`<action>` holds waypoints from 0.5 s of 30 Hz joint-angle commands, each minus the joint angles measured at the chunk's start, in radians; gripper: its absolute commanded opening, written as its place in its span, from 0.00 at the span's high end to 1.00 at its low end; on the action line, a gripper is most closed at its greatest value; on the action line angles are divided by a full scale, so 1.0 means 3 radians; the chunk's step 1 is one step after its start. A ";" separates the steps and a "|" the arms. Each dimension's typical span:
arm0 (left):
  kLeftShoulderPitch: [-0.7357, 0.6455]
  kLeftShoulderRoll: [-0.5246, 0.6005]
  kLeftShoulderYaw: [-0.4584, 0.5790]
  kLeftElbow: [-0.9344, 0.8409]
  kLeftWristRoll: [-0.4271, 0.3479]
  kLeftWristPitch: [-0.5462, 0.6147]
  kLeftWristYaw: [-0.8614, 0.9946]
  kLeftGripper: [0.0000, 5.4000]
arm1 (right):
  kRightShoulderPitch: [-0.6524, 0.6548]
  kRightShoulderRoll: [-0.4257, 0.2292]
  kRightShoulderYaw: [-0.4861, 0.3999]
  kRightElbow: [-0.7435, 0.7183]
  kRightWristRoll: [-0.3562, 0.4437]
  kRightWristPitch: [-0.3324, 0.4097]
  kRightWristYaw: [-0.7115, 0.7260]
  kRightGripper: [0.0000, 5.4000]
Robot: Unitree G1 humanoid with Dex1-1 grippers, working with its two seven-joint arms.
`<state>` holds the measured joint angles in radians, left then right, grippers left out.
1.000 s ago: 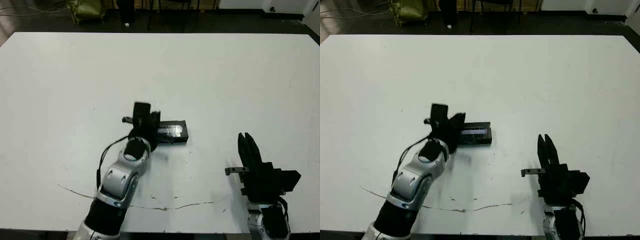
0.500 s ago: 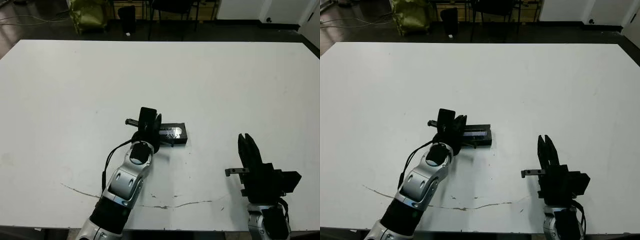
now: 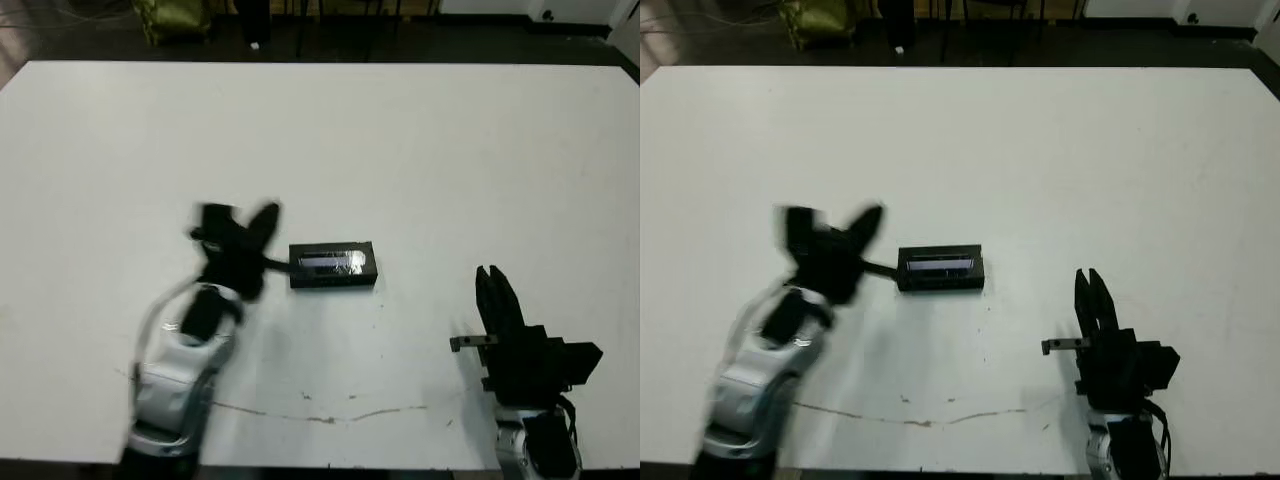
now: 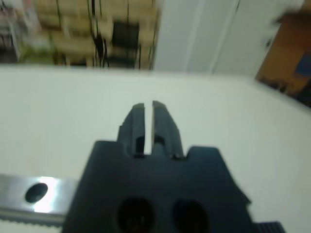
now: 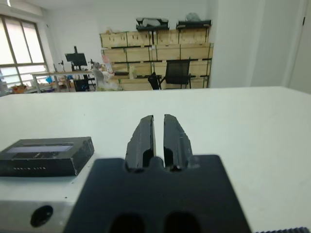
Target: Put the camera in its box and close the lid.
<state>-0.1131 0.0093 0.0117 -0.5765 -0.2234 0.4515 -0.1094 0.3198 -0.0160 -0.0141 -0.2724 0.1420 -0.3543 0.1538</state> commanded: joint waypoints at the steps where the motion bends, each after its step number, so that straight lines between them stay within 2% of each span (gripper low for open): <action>1: 0.0201 0.0133 0.0366 -0.0184 -0.0168 -0.0239 -0.0081 1.00 | -0.0003 -0.0064 -0.0047 -0.0111 0.0017 0.0003 0.0013 1.00; 4: 0.0396 0.0158 0.0612 -0.0176 -0.0284 -0.0638 -0.0169 1.00 | -0.0048 -0.0071 -0.0085 -0.0301 -0.0072 0.0103 -0.0081 1.00; 8: 0.0618 0.0146 0.0720 0.0125 -0.0187 -0.1265 -0.0257 1.00 | -0.0237 -0.0086 -0.0155 -0.0462 -0.0139 0.0408 -0.0208 1.00; 13: 0.0806 0.0027 0.0652 0.0459 -0.0057 -0.1537 -0.0114 1.00 | -0.0477 -0.0048 -0.0177 -0.0638 -0.0204 0.1006 -0.0428 1.00; 15: 0.0844 -0.0005 0.0594 0.0558 -0.0027 -0.1600 -0.0089 1.00 | -0.0528 -0.0036 -0.0160 -0.0660 -0.0256 0.1142 -0.0492 1.00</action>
<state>0.1194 0.0176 0.1993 -0.4406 -0.2431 -0.0230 -0.1444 0.1598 -0.0284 -0.0579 -0.4685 0.0771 -0.0510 0.0219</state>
